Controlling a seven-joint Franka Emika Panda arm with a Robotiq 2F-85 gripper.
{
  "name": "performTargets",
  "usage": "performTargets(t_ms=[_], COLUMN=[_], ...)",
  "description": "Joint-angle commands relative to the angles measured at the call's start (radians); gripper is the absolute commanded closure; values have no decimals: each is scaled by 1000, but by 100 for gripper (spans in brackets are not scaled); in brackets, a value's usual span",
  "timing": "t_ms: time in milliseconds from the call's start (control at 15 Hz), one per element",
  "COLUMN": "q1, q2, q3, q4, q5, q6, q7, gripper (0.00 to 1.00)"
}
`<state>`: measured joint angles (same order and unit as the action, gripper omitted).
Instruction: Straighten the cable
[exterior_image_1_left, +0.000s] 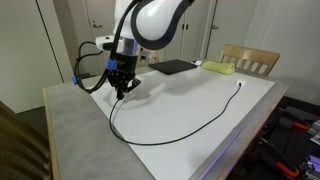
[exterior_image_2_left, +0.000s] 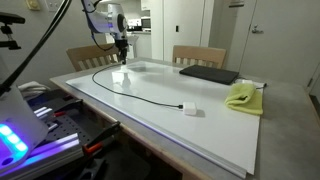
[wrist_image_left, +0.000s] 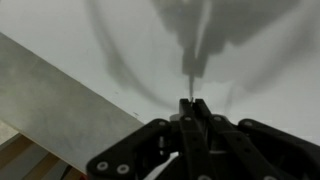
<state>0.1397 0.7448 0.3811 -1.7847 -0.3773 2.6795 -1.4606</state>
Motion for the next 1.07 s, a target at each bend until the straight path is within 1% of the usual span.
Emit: performTargets(t_ms=[0,333,400,467,867,933,1000], q1=[-9,-1,29,33,43,43,42], q2=[39,114,51,60,61,61,64], q3=[42,117,57,61,46,45,54], q4=[55,187,108,123,123,123,127], q5=[20,85,96,112,112,112,101], q6=[4,-80,-34,-38,-38,-38,-24], q7=[-208,-514,-422,-440,-434,-434,-468], gripper=[98,98,98,90,90,98,98])
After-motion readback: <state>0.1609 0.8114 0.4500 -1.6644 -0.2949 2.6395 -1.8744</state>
